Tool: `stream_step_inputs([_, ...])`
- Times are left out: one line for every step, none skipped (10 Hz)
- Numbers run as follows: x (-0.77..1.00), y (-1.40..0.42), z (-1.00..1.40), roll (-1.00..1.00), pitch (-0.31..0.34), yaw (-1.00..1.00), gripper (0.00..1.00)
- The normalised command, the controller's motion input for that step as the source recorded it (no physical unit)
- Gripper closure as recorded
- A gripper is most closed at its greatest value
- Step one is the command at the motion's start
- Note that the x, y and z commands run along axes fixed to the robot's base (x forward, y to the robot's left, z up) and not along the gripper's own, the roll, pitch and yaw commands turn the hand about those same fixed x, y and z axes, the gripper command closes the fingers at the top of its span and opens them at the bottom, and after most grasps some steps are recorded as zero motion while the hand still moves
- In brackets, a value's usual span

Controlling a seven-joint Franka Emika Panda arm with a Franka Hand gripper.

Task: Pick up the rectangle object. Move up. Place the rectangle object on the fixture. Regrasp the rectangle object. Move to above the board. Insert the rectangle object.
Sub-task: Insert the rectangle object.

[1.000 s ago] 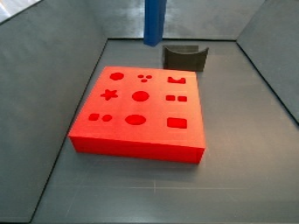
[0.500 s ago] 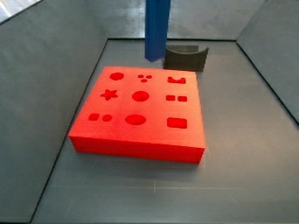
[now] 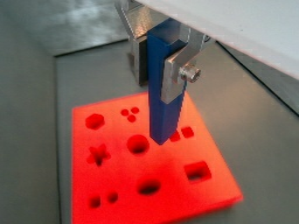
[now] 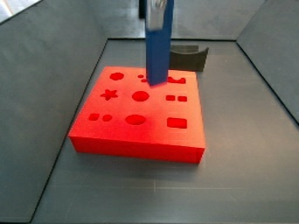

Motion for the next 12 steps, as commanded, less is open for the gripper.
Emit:
stream_step_inputs([0.26, -0.71, -0.44, 0.02, -0.089, -0.39, 1.0])
stream_step_inputs([0.07, -0.26, -0.2, 0.0, -0.186, -0.79, 1.0])
stream_step_inputs([0.0, 0.0, -0.14, 0.0, -0.087, -1.0, 1.0])
stream_step_inputs([0.0, 0.0, -0.17, 0.0, -0.047, -1.0, 1.0])
stream_step_inputs([0.28, 0.04, 0.09, 0.0, 0.016, -0.48, 1.0])
stream_step_inputs([0.03, 0.0, 0.0, 0.0, 0.019, 0.0, 1.0])
stream_step_inputs([0.39, 0.01, -0.13, 0.01, 0.059, -0.15, 1.0])
stream_step_inputs([0.77, 0.31, -0.25, 0.0, 0.094, -0.37, 1.0])
stream_step_inputs([0.79, 0.32, -0.26, 0.0, 0.17, -0.29, 1.0])
stream_step_inputs([0.7, 0.06, -0.09, 0.0, 0.209, -0.14, 1.0])
stream_step_inputs([0.34, -0.16, 0.0, 0.0, 0.131, 0.0, 1.0])
stream_step_inputs([0.36, -0.39, 0.0, 0.07, 0.199, 0.0, 1.0])
